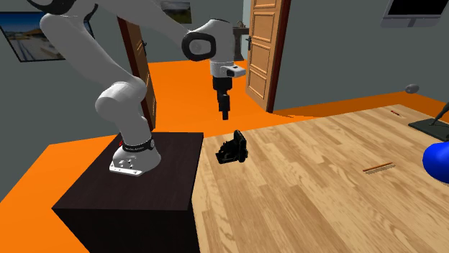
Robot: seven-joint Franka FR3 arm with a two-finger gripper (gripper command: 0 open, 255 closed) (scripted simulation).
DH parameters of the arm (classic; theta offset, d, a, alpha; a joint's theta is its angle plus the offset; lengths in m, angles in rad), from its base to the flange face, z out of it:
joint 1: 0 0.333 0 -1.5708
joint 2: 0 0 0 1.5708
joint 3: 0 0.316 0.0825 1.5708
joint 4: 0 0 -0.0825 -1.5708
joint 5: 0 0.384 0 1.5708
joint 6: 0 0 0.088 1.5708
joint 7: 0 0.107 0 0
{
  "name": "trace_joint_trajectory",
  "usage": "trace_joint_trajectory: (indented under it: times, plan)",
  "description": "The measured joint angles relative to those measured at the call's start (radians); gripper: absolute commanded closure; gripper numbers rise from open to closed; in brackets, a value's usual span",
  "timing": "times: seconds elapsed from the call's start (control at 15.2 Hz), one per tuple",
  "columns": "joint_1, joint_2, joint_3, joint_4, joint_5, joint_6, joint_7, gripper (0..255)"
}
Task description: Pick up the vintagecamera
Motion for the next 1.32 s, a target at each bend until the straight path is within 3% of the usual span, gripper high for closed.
trace_joint_trajectory:
  times: [0.66,1.25,1.32]
  plan:
    - [-0.019,0.38,0.036,-0.016,-0.071,0.374,0.07,0]
    - [-0.03,0.556,0.033,0.0,-0.163,0.528,0.146,0]
    - [-0.03,0.563,0.031,0.0,-0.168,0.534,0.149,255]
